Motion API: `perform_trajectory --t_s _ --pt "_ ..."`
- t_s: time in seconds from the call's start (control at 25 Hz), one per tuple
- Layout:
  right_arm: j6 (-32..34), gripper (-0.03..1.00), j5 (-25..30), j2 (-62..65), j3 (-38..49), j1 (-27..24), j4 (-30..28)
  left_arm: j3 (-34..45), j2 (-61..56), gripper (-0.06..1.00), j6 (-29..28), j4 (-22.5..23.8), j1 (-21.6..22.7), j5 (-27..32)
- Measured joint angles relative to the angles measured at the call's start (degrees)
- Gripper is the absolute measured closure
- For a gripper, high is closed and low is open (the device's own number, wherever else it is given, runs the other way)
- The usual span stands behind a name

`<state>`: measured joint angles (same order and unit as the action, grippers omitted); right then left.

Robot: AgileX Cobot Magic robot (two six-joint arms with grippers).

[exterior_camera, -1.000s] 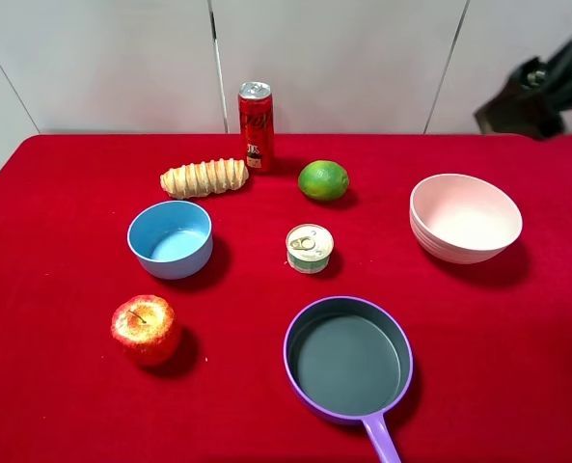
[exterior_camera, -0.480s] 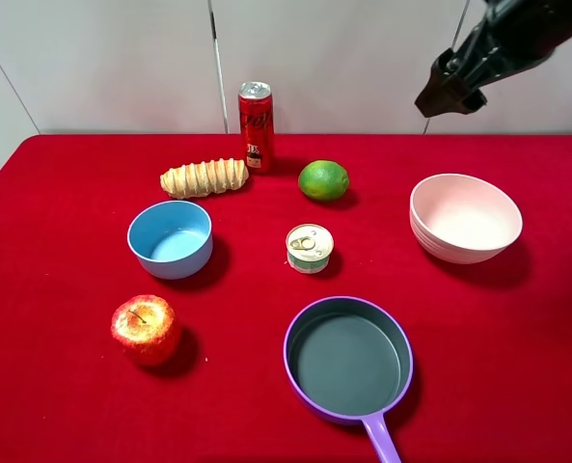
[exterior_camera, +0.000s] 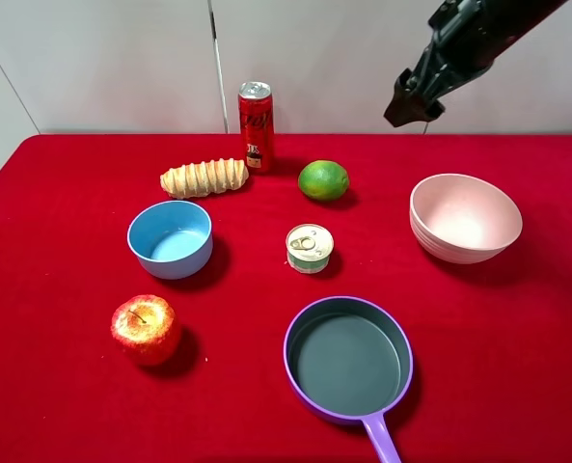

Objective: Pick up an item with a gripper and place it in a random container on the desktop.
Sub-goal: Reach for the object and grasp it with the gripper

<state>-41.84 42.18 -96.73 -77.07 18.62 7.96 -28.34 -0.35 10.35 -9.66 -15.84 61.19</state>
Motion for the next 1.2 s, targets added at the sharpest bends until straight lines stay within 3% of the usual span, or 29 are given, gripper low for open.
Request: perform_trajectory --t_s 0.6,1.2 --pt "-2.5 0.27 -3.2 -13.3 -7.0 0.5 6.8 0.0 0.0 -0.05 0.0 0.2 0.0 0.0" --pt "-2.6 0.27 -11.3 -19.7 -7.5 5.7 7.7 0.0 0.0 -0.05 0.0 0.3 0.0 0.0"
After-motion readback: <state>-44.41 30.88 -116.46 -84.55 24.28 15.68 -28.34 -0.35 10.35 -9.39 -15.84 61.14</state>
